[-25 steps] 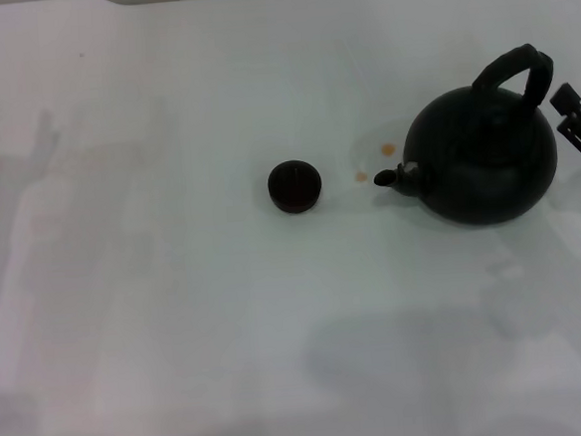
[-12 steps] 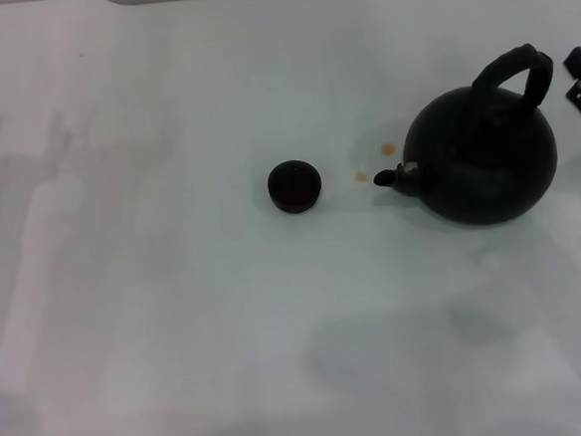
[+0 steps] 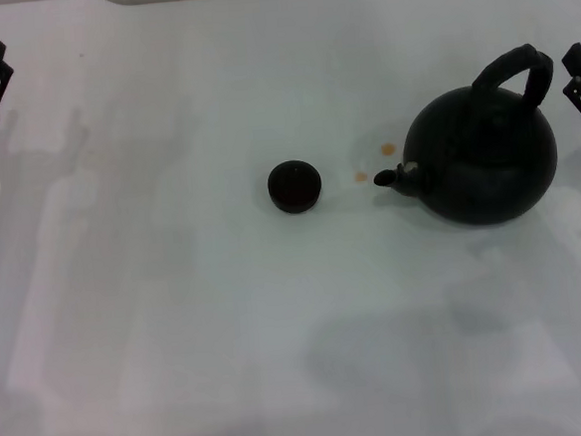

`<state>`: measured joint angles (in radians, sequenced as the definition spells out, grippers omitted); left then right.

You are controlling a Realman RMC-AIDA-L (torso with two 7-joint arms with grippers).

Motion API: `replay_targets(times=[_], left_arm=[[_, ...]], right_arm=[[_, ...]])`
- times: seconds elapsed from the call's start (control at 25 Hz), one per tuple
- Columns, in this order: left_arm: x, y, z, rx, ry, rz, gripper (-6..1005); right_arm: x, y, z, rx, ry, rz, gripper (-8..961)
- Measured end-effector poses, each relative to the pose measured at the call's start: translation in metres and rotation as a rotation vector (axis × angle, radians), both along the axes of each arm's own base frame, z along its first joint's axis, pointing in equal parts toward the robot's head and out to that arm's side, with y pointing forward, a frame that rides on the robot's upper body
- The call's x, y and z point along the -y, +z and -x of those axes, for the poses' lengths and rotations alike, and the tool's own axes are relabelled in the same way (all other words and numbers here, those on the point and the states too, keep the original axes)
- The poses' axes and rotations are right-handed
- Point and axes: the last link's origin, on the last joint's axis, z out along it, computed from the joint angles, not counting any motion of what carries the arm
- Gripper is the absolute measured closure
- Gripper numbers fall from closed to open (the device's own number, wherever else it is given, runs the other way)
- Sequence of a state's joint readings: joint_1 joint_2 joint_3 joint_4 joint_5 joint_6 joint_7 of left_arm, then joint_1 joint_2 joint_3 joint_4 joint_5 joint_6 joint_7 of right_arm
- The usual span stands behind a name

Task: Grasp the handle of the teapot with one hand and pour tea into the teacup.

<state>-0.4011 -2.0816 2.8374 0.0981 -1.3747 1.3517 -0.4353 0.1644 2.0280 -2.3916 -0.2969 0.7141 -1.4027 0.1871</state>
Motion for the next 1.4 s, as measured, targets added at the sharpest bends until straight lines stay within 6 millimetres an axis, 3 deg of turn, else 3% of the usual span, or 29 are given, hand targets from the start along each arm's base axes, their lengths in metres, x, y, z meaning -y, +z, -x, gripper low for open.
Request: replay_targets(times=[0.24, 1.4], left_arm=[[-0.0026, -0.0090, 0.0033, 0.027, 0.052, 0.039, 137], [-0.0045, -0.0076, 0.0033, 0.013, 0.051, 0.037, 137]], right_arm=[[0.0007, -0.0031, 0.0016, 0.008, 0.009, 0.016, 81], [-0.0004, -0.0024, 0.0023, 0.003, 0.012, 0.012, 81]])
